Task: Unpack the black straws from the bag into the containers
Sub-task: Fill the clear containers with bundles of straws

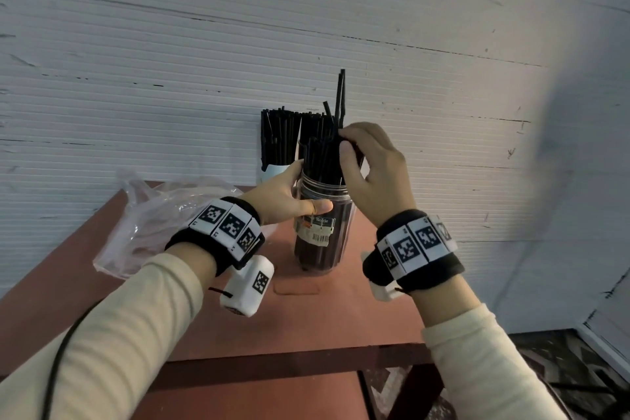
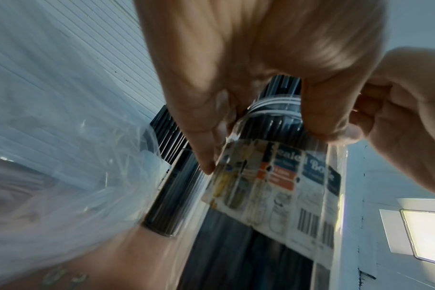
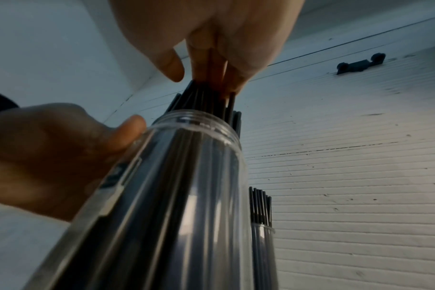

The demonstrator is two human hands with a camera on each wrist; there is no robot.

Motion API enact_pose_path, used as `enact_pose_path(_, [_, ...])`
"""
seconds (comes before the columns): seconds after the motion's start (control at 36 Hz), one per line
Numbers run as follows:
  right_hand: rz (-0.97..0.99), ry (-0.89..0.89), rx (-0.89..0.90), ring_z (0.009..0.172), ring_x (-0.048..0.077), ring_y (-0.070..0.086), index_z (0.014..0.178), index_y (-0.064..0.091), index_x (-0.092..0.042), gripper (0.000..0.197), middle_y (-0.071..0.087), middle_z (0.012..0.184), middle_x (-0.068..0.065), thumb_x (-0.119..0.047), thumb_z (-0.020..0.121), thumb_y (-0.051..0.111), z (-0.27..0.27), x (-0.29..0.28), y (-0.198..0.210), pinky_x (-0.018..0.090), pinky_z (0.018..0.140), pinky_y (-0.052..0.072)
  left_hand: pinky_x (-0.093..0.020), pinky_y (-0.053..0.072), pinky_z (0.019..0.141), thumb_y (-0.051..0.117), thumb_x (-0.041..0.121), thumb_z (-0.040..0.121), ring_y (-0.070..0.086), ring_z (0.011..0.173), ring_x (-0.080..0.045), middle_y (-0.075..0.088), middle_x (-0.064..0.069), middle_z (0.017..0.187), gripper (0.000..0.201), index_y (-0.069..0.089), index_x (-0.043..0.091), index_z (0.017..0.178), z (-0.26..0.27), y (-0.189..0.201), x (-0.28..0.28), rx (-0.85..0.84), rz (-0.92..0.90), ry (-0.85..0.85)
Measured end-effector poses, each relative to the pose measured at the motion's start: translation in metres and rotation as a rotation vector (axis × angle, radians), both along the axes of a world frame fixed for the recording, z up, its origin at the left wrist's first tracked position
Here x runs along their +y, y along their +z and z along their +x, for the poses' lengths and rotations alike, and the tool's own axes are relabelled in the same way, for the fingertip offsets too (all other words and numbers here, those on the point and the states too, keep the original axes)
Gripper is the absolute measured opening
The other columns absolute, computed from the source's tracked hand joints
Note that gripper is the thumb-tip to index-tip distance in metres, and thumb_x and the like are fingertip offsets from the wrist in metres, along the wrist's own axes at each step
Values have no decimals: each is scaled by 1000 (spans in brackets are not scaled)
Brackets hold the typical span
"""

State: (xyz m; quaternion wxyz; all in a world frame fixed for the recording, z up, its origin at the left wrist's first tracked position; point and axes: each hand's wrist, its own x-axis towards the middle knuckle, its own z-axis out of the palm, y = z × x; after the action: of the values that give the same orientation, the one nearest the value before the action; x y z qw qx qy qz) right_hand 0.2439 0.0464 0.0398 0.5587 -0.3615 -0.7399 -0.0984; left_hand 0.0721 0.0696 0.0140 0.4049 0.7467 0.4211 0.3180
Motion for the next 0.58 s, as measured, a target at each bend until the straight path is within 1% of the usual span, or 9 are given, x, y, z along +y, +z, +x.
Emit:
enact_pose_path(0.08, [7,-46,-47,104,18,57,113,64,-4,25,62,111,4,-17,94,52,-2,-2,-9,28,92,47,-43,42,110,77,61,55,53,125,-9,53,14,137,105,32,33,146,0,-1,0,-14,9,-4])
enact_pose_path(0.19, [-23,-12,-25,102,15,58,116,60,-6,27,61,110,3,-21,94,54,-3,-2,3,35,90,49,-44,41,110,76,59,56,53,125,-10,53,13,137,102,32,34,145,0,-1,0,-4,6,-6])
enact_pose_path(0.25, [-83,-4,-3,113,12,54,130,51,-11,38,56,124,3,-26,95,54,-2,3,17,33,97,47,-44,41,110,76,56,58,53,126,-11,53,12,138,101,31,35,146,1,0,0,4,3,-11])
enact_pose_path(0.31, [-126,23,8,123,15,49,143,37,-17,51,43,140,5,-30,96,53,-1,9,33,33,101,44,-44,40,111,76,51,62,51,127,-11,52,12,139,98,29,34,147,1,0,1,14,10,-9])
enact_pose_path(0.33, [-156,47,8,124,15,49,147,32,-19,55,38,145,5,-31,97,51,-1,11,41,31,100,44,-44,39,111,75,50,63,51,127,-11,51,13,139,98,29,35,147,1,0,1,15,13,-7])
enact_pose_path(0.39, [-246,94,-24,117,13,54,150,25,-22,54,36,149,6,-29,101,45,-2,14,56,19,94,44,-45,39,111,76,57,59,50,128,-12,51,13,140,103,28,36,147,0,0,1,13,16,-1])
enact_pose_path(0.44, [-285,117,-82,106,10,62,149,28,-22,49,43,145,4,-26,102,41,-4,15,64,13,86,43,-45,39,111,75,63,54,49,130,-12,49,13,142,107,28,38,147,0,-1,1,15,16,0])
enact_pose_path(0.53, [-250,134,-47,84,9,69,135,43,-20,35,60,116,2,-19,100,45,-7,15,62,9,62,45,-45,40,111,75,65,54,49,129,-12,50,13,141,108,28,38,147,0,-2,2,19,12,4])
enact_pose_path(0.58, [-254,133,-9,76,9,69,123,50,-19,26,64,101,1,-17,97,52,-7,14,55,13,58,49,-45,40,110,75,65,53,50,128,-12,52,13,139,107,29,38,146,-1,-3,4,18,9,9])
